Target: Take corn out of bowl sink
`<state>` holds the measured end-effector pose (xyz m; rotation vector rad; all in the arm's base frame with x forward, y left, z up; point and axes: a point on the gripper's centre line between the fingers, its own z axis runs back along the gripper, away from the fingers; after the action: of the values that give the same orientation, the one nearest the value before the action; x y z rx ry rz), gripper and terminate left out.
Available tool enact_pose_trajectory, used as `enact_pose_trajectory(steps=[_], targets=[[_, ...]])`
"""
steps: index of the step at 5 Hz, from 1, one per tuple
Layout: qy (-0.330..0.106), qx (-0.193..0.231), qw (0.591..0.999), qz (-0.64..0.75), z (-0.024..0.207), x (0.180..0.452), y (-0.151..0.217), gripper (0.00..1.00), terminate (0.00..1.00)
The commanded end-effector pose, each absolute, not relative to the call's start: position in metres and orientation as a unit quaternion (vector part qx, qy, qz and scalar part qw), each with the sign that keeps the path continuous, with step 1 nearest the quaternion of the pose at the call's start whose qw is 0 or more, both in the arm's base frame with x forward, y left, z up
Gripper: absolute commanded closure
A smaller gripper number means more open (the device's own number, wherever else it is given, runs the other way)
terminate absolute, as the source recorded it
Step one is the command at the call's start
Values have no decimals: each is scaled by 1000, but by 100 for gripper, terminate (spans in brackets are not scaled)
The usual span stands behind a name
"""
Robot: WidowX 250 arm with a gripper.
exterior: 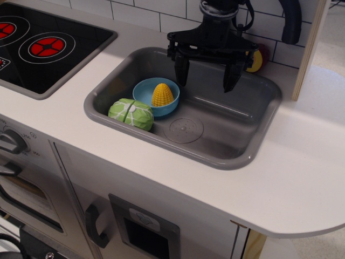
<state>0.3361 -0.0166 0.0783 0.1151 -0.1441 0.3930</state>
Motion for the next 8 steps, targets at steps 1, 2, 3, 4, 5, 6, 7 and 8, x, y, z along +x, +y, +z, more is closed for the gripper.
enact_pose_trajectory(steps=[1, 2, 3, 4, 5, 6, 7, 8], targets=[[-71, 57, 977, 195, 78, 336, -17, 0, 0], [-97, 53, 963, 245, 73, 349, 27, 0, 0], [-107, 55, 951, 285, 69, 357, 57, 0, 0], [-119, 60, 938, 318, 64, 369, 88, 0, 0], [-114, 70, 934, 330, 50, 378, 97, 0, 0], [-119, 76, 935, 325, 42, 377, 95, 0, 0], [-119, 85, 936, 320, 33, 372, 94, 0, 0], [-124, 87, 934, 324, 27, 371, 95, 0, 0]])
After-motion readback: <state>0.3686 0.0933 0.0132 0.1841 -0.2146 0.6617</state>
